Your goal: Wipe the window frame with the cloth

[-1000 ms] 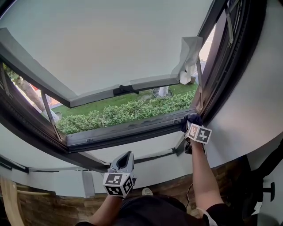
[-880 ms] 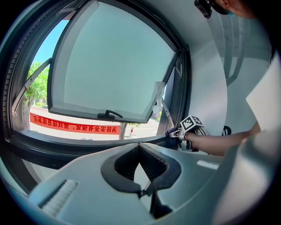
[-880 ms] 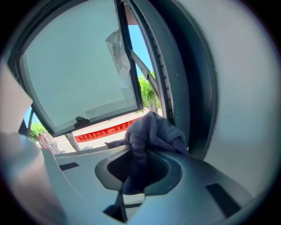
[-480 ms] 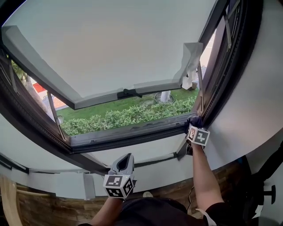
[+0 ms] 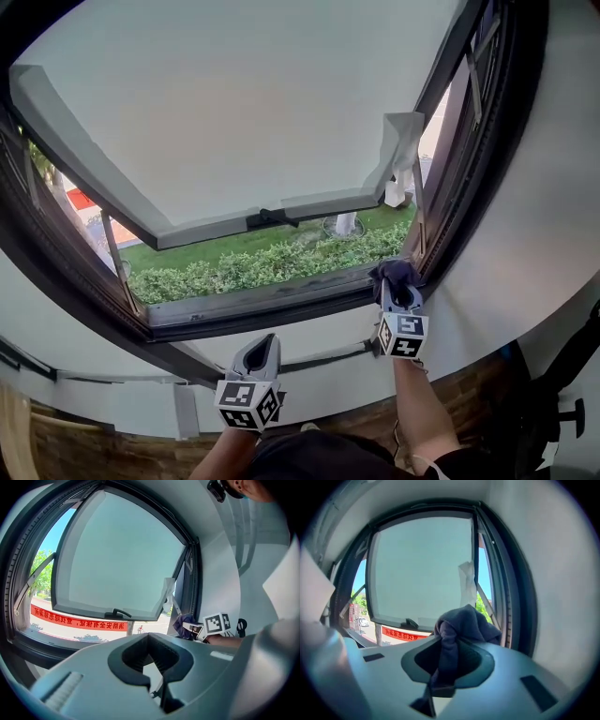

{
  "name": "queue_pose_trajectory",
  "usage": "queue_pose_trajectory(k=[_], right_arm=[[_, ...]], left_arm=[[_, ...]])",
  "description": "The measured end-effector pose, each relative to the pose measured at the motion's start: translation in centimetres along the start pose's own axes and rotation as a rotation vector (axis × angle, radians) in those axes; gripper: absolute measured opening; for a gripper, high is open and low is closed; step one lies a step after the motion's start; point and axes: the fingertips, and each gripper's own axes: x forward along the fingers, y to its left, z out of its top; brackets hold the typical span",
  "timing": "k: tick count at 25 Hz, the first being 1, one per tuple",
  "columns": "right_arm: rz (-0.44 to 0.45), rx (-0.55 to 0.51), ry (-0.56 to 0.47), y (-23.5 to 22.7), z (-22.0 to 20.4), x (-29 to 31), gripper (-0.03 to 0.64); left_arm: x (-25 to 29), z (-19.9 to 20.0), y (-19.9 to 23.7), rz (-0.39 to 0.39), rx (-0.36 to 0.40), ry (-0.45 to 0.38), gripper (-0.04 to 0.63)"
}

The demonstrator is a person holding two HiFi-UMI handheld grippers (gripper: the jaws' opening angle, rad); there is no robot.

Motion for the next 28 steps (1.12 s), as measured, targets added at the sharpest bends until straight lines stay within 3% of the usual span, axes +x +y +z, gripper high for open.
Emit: queue_pose_trajectory(k=[6, 14, 28], right_arm=[[0.154, 0.025, -0.164, 7.1, 5.1, -4.0, 0.066], [0.315, 0.001, -0.085, 15.6, 2.6, -7.9, 0.065], [0.365, 0.045, -0.077, 17.3, 2.5, -8.7, 0.064]], left_arm=[[-0.2, 0.8, 0.6, 0.031, 0.010, -0.031, 0.009], [-1.7, 1.2, 1.8, 0.082, 0.013, -0.055, 0.009], [-3.0, 0.5, 2.0, 0.109, 0.015, -0.057, 0.009]])
